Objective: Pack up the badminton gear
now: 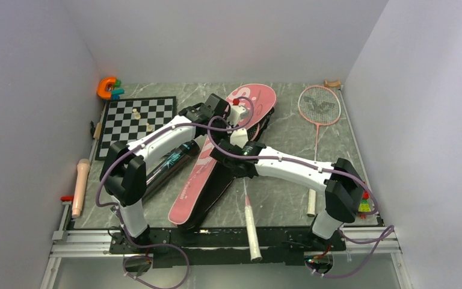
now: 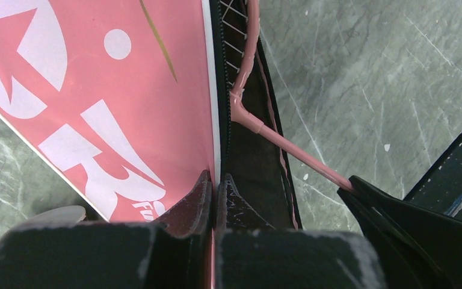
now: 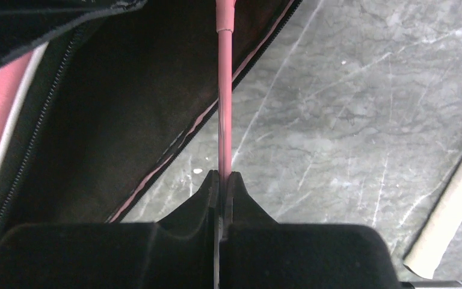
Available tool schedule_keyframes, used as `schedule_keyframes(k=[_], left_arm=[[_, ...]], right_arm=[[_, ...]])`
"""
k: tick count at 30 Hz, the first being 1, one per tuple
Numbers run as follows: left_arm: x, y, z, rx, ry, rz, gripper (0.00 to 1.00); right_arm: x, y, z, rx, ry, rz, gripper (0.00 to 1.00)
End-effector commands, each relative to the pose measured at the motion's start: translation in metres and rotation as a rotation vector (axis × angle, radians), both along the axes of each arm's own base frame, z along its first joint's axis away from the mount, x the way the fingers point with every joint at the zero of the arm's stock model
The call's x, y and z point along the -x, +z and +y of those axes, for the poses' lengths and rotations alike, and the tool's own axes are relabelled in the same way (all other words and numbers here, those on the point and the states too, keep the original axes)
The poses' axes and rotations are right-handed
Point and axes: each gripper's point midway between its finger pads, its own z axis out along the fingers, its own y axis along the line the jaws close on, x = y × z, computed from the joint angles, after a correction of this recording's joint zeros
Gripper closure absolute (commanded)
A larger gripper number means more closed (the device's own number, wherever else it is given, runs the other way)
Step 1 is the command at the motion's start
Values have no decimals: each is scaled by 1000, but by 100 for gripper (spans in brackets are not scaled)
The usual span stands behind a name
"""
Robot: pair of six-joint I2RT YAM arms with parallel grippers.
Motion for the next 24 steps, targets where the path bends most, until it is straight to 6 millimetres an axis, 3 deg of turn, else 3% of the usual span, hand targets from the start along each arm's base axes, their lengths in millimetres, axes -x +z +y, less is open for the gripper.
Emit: schedule_keyframes(k=[1,10,19,24], left_arm=[[12,36,-11,104,-57,-30,100],[23,41,-16,142,-101,5,100],[33,49,-17,176,-129,17,100],[37,56,-17,196,-134,16,100]], right_arm=[[-34,10,20,-105,-41,-110,100],[-63,16,28,-222,-84,-179,100],[-106,19,11,-287,-236,-253,100],[-118,19,-1,-370,-309,-308,100]])
